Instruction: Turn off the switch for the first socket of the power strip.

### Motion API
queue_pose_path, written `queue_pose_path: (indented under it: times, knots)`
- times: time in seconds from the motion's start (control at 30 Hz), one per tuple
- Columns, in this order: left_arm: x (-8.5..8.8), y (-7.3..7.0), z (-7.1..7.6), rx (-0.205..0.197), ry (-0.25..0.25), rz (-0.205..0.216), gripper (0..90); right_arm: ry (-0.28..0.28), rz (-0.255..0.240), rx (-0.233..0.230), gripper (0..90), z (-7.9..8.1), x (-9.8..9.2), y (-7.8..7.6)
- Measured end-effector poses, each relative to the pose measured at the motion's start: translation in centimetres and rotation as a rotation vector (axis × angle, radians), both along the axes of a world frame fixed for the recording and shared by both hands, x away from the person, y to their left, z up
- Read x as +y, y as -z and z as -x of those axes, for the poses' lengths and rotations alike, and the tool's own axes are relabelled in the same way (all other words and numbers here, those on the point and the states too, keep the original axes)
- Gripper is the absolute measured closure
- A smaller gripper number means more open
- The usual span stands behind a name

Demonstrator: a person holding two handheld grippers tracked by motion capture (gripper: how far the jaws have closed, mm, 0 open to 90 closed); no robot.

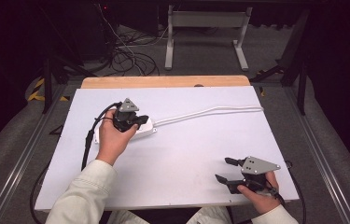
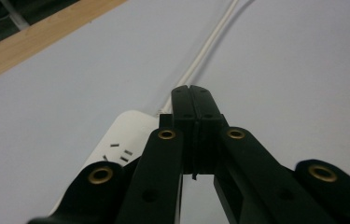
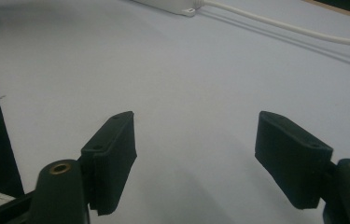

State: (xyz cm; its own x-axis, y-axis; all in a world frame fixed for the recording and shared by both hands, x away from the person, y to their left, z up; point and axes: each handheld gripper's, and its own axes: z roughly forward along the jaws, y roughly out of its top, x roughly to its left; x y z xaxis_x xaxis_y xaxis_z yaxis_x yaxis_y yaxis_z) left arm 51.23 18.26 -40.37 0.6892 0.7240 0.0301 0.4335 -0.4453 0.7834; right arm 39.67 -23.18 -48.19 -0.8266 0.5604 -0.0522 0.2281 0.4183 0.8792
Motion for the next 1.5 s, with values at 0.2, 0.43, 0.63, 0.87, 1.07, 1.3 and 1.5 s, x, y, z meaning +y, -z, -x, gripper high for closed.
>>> queue_pose_path:
  times: [0.2,0.43,0.63,0.87,1.07,1.3,1.5]
  knots:
    - [0.3,0.9,-1.0,0.047,-0.029,-0.039,90.0,-0.001,0.003,-0.001,29.4,0.0,0.0,0.0]
    - [0.4,1.7,-1.8,0.102,-0.051,-0.080,90.0,-0.003,0.001,0.000,29.4,0.0,0.0,0.0]
    - [0.3,2.3,-2.2,0.144,-0.065,-0.109,90.0,-0.002,0.003,-0.002,29.4,0.0,0.0,0.0]
    - [0.3,2.9,-2.6,0.172,-0.085,-0.135,90.0,-0.003,0.004,-0.002,29.4,0.0,0.0,0.0]
    - [0.4,3.5,-2.9,0.184,-0.092,-0.161,90.0,-0.005,0.004,-0.002,29.4,0.0,0.0,0.0]
    - [0.3,3.9,-3.0,0.186,-0.090,-0.178,90.0,-0.008,0.004,-0.001,29.3,0.0,0.0,0.0]
    - [0.1,3.9,-2.9,0.176,-0.089,-0.187,90.0,-0.008,0.008,-0.002,29.4,0.0,0.0,0.0]
